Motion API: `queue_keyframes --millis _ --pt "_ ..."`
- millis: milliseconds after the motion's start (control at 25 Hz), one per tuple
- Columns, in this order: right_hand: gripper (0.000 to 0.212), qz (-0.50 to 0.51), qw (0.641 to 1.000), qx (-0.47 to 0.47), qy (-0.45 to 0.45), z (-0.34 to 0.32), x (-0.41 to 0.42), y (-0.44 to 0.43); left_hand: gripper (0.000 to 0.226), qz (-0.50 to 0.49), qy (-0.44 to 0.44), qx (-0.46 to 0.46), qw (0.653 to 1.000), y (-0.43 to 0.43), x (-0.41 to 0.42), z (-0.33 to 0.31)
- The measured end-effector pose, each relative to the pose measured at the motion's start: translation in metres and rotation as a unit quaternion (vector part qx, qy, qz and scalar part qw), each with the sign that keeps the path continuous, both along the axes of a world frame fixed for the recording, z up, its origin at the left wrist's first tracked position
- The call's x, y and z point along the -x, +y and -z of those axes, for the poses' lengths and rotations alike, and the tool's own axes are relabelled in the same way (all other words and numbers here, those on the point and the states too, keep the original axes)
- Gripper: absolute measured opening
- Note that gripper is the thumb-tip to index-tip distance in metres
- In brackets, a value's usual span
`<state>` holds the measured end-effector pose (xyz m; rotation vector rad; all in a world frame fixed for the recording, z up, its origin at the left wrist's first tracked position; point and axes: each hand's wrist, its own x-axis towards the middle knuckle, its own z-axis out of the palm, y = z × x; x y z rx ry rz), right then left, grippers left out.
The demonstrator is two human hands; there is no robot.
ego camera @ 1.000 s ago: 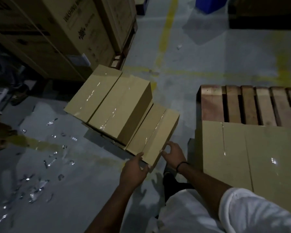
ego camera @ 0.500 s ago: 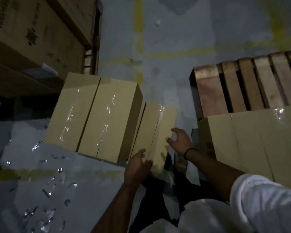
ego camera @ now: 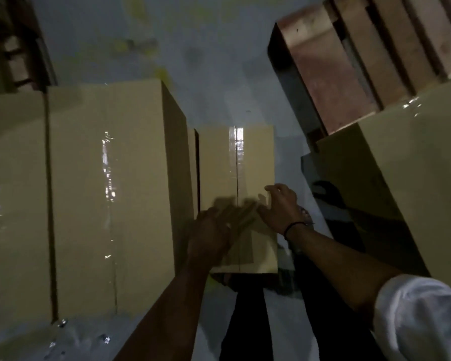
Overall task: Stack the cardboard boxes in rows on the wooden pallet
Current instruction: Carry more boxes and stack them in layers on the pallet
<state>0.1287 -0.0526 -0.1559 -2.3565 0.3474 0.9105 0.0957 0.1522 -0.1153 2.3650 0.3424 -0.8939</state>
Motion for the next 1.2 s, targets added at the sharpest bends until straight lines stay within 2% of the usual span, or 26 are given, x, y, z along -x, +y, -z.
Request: queue_keyframes --millis 240,360,480,640,760,880,1080,1200 --pt "0.081 -0.025 0.998 0.038 0.051 0.088 0.005 0.017 0.064 0.008 0.018 -0.079 0.997 0.015 -0.025 0.131" --pt "0.087 -0.049 0.994 0.051 0.081 0.103 0.007 0.018 0.069 -0.039 0.025 -0.097 0.994 0.005 -0.031 0.142" --pt "0.097 -0.079 0.99 0.059 0.098 0.108 0.012 0.015 0.073 -0.058 -0.012 -0.085 0.995 -0.002 -0.033 0.139" --pt "0.101 -0.056 0.996 0.038 0.061 0.104 0.015 0.01 0.082 -0.075 0.012 -0.045 0.996 -0.005 -0.046 0.137" --pt "0.103 -0.001 0.999 0.028 0.037 0.098 0.013 -0.004 0.08 -0.067 -0.006 -0.017 0.998 -0.009 -0.059 0.124" --pt "0.101 -0.014 0.998 0.057 -0.009 0.075 -0.004 -0.02 0.086 -0.018 -0.048 -0.009 0.999 -0.019 -0.076 0.097" --pt "0.099 -0.026 0.989 0.093 -0.114 -0.008 -0.08 -0.037 0.093 0.0 -0.094 -0.043 0.995 -0.039 -0.138 0.018" --pt "0.096 -0.037 0.985 0.084 -0.144 -0.062 -0.129 -0.054 0.094 -0.008 -0.131 -0.04 0.991 -0.048 -0.182 -0.039"
